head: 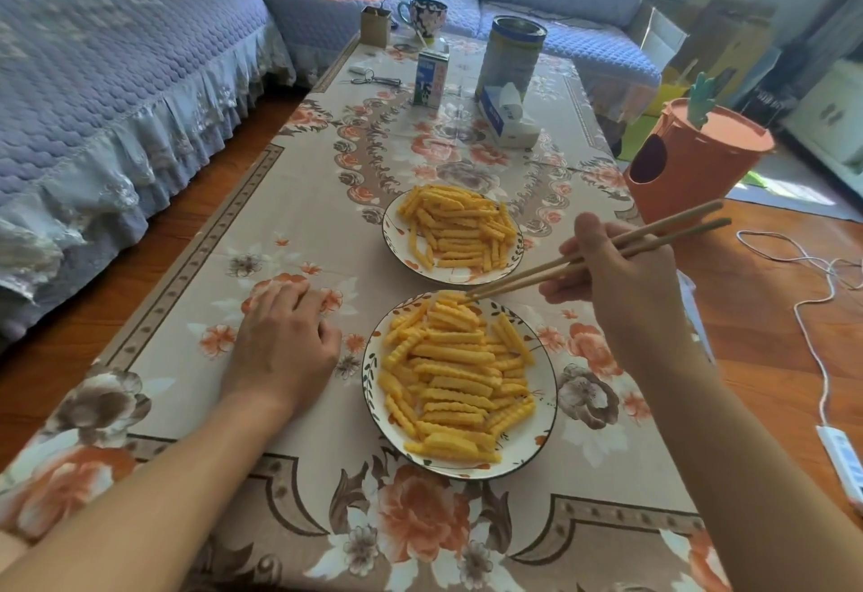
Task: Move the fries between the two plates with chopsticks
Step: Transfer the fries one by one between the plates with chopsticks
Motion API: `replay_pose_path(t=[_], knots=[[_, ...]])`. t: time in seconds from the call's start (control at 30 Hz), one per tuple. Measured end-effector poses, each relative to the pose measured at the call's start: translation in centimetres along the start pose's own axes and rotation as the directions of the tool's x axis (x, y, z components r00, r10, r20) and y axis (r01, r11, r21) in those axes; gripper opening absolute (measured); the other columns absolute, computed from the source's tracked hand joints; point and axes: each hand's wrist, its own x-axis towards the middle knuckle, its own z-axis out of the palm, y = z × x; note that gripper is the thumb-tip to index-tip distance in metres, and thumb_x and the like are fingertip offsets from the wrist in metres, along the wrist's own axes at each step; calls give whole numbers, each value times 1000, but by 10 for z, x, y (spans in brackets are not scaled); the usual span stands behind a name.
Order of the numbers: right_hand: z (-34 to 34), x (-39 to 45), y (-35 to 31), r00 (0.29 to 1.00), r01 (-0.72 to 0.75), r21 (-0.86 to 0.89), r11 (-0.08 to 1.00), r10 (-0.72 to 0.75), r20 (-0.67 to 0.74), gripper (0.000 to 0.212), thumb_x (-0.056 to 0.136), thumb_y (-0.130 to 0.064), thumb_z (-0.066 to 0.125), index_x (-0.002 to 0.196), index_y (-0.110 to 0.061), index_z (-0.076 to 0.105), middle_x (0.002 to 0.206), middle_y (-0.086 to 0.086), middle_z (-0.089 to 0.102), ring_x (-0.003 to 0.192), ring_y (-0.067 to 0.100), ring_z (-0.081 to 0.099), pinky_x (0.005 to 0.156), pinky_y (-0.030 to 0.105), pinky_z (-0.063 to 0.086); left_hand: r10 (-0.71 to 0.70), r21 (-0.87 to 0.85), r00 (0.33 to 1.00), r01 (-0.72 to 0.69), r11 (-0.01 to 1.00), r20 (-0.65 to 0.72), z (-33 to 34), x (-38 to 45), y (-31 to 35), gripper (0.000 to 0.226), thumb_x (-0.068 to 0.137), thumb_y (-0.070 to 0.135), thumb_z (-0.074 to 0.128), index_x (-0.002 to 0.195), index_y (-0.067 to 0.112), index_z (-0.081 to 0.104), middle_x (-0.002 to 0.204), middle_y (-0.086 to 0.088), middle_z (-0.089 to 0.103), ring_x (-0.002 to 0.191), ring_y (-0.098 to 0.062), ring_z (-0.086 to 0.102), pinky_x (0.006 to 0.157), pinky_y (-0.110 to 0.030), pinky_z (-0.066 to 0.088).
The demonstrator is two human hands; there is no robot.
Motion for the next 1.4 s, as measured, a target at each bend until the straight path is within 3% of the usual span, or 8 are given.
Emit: replay_pose_path(t=[0.2,0.33,0.53,0.67,1.07,1.17,1.27,1.4], knots=[[0,-27,1,999,11,-52,999,-9,33,29,100,-22,64,89,4,68,63,20,67,52,27,70,50,30,61,-4,-5,1000,4,1000,11,-2,-2,1,55,87,33,39,131,11,63,137,-14,59,133,-31,46,120,-49,32],[-14,-20,2,999,22,-40,999,-24,-30,24,99,-22,64,88,-1,69,60,11,68,53,29,71,52,34,62,-3,-10,1000,3,1000,14,-2,-2,2,55,87,33,39,131,11,64,137,-15,59,134,-32,46,119,-49,32],[-5,12,20,998,6,-10,1000,-7,-65,28,104,-24,59,90,-4,71,64,12,70,56,26,72,56,33,63,-1,3,1000,1,1000,12,-1,0,0,54,87,33,39,131,12,63,134,-13,60,132,-31,47,117,-48,34],[16,40,34,999,17,-91,996,-19,-25,30,104,-25,57,92,-2,72,73,18,72,64,31,73,62,38,64,1,12,1000,-1,1000,14,1,0,-1,55,87,33,39,131,13,63,134,-11,60,131,-29,47,117,-47,35],[30,55,40,1000,16,-182,983,-19,-13,37,105,-32,56,83,-5,68,67,16,70,56,28,71,64,45,64,-12,17,999,12,1000,36,0,2,-2,57,86,35,38,132,13,63,135,-11,59,132,-29,47,116,-47,37],[25,46,25,999,11,-111,994,-17,-48,40,105,-33,54,85,-1,67,64,15,70,52,26,70,62,47,64,-16,11,999,15,1000,37,-2,1,0,56,87,34,39,132,12,62,136,-13,59,133,-31,46,116,-48,36],[11,23,-2,999,-8,44,999,10,-38,42,106,-33,52,85,0,66,59,11,69,52,26,70,58,40,64,-23,5,999,23,1000,32,-3,1,1,55,87,33,41,132,11,63,136,-14,59,133,-32,47,117,-49,36],[-5,-28,-13,999,-34,66,997,32,25,40,104,-32,53,82,-1,65,58,14,69,51,28,69,52,36,62,-27,5,999,27,1000,29,-5,-2,3,54,87,32,41,132,10,63,136,-15,59,133,-32,47,118,-48,35]])
